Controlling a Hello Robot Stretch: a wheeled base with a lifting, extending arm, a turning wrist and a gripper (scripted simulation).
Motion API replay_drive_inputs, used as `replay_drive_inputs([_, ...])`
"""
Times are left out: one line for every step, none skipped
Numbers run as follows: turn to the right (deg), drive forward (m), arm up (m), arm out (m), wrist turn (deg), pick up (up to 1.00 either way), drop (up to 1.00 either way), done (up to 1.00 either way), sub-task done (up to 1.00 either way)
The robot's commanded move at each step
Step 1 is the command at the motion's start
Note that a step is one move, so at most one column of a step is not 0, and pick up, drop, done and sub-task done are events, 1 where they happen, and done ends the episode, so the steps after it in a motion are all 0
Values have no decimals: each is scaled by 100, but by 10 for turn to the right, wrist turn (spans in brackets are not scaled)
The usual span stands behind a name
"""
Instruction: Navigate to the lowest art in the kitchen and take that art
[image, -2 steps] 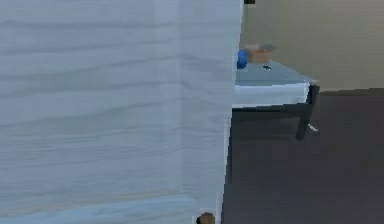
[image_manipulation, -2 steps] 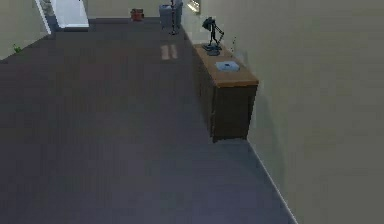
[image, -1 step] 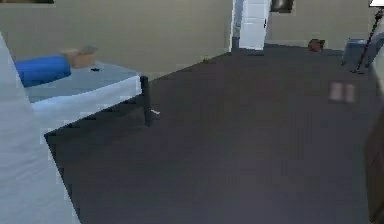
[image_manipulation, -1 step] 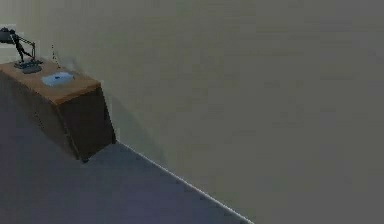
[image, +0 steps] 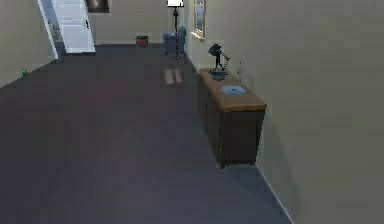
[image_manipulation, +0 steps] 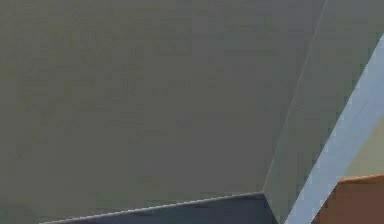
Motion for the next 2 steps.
replay_drive_inputs([180,0,0,0,0,0,0,0,0])
replay_drive_inputs([0,50,0,0,0,0,0,0,0])
